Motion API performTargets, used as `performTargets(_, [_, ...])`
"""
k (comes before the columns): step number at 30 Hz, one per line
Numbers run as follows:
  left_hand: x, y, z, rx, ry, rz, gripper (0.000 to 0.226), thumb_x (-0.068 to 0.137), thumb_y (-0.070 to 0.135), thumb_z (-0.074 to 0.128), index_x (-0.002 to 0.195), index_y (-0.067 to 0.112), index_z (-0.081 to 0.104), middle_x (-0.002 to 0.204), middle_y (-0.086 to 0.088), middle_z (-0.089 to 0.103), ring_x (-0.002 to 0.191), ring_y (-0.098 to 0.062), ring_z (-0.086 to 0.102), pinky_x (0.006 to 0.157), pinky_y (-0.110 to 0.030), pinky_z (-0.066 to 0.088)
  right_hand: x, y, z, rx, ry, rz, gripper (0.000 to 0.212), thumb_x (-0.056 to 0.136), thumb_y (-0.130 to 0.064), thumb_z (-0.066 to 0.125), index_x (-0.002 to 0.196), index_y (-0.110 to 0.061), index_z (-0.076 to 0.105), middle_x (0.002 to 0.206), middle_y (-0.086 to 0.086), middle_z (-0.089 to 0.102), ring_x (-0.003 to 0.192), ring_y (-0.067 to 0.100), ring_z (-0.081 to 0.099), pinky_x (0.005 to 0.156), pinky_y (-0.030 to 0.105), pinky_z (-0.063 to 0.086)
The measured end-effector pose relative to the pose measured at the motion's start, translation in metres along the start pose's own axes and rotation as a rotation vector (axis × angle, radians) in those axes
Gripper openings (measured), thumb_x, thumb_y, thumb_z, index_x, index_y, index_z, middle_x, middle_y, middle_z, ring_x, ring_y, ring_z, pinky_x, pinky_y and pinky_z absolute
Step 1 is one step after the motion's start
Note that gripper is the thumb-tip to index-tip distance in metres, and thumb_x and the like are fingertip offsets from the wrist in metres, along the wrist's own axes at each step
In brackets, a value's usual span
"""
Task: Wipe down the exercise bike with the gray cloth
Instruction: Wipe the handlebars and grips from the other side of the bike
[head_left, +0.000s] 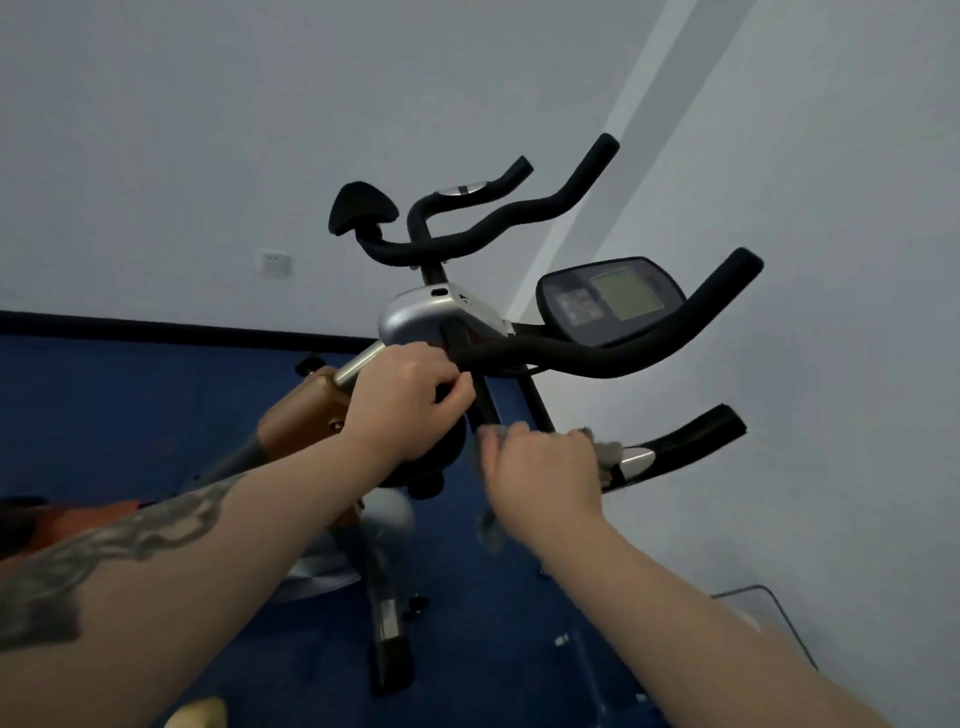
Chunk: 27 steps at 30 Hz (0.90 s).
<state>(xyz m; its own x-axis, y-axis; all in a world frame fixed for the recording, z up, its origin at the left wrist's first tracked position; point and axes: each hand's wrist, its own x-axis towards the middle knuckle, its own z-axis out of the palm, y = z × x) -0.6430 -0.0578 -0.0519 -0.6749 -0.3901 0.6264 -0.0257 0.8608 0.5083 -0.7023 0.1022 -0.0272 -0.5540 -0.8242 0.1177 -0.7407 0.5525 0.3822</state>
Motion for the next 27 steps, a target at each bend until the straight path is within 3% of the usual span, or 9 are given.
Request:
performTargets(4, [0.000,0.001,0.000,-0.022,0.064,-0.194,0.023,0.093,0.027,0.048,0.072,0.019,0.048,0.070,0.008,0.045,0.059,-0.005,0.040,0.054,-0.019,0.027,0.038,-0.002,0.004,0.175,-0.161,0.139,0.044,0.104,-0.032,0.019,0.131,-0.014,0.048,0.110,0.011,0.064,0.095,0.033,0.061,0.063,0.038,0.031])
performTargets(6, [0.001,0.002,0.000,-0.002,0.042,-0.221,0.023,0.094,0.024,0.049,0.072,0.016,0.049,0.070,0.005,0.047,0.058,-0.010,0.043,0.055,-0.025,0.030,0.049,0.000,-0.005,0.240,-0.279,0.106,0.044,0.102,-0.023,0.030,0.146,-0.015,0.026,0.123,0.015,0.057,0.106,0.036,0.057,0.067,0.039,0.035])
performTargets(8, [0.001,0.003,-0.001,0.016,0.007,-0.210,0.025,0.095,0.022,0.050,0.071,0.016,0.049,0.069,0.003,0.048,0.060,-0.014,0.046,0.057,-0.031,0.034,0.046,-0.001,-0.008,0.320,-0.315,0.107,0.043,0.101,-0.021,0.036,0.143,-0.016,0.027,0.129,0.016,0.052,0.111,0.037,0.054,0.072,0.039,0.039])
performTargets(11, [0.002,0.002,-0.003,0.049,-0.028,-0.188,0.027,0.094,0.020,0.053,0.069,0.014,0.051,0.067,0.002,0.049,0.061,-0.016,0.047,0.058,-0.037,0.042,0.019,-0.005,-0.004,0.291,-0.131,0.116,0.032,0.103,-0.034,0.036,0.127,-0.014,0.042,0.116,0.013,0.059,0.102,0.033,0.059,0.073,0.039,0.038])
performTargets(13, [0.002,0.002,-0.003,0.066,-0.045,-0.154,0.027,0.093,0.019,0.056,0.067,0.014,0.052,0.065,0.003,0.048,0.061,-0.016,0.046,0.058,-0.037,0.041,-0.007,-0.009,-0.001,0.230,0.001,0.106,0.045,0.101,-0.047,0.035,0.126,-0.012,0.045,0.106,0.008,0.065,0.094,0.028,0.061,0.077,0.039,0.036])
performTargets(17, [0.002,0.007,-0.009,0.119,-0.120,-0.034,0.020,0.091,0.019,0.063,0.072,0.017,0.060,0.071,0.005,0.054,0.070,-0.018,0.051,0.067,-0.038,0.042,-0.032,-0.003,-0.007,0.361,0.188,0.115,0.038,0.096,-0.049,0.046,0.118,-0.020,0.058,0.094,-0.004,0.065,0.091,0.017,0.059,0.089,0.032,0.038])
performTargets(20, [0.013,0.017,-0.011,0.091,-0.228,0.147,0.009,0.090,0.021,0.065,0.081,0.020,0.067,0.080,0.009,0.060,0.077,-0.016,0.056,0.072,-0.036,0.043,-0.036,0.010,-0.023,0.653,0.326,0.337,0.025,0.097,-0.048,0.044,0.101,-0.028,0.059,0.081,-0.013,0.059,0.080,0.009,0.053,0.074,0.028,0.042])
performTargets(24, [0.050,0.045,-0.006,-0.341,-0.202,-0.132,0.020,0.093,0.026,0.057,0.077,0.037,0.062,0.075,0.016,0.060,0.078,0.002,0.057,0.061,-0.021,0.041,-0.039,0.029,-0.046,1.040,0.531,0.719,0.023,0.097,-0.052,0.041,0.100,-0.037,0.058,0.079,-0.020,0.063,0.077,-0.002,0.059,0.063,0.022,0.048])
performTargets(27, [0.063,0.056,0.008,-0.438,-0.275,-0.123,0.021,0.094,0.025,0.057,0.079,0.040,0.061,0.072,0.014,0.062,0.073,0.002,0.058,0.058,-0.022,0.040,-0.046,0.036,-0.061,1.153,0.723,0.898,0.023,0.097,-0.050,0.043,0.100,-0.037,0.062,0.085,-0.021,0.067,0.082,-0.003,0.062,0.069,0.021,0.051])
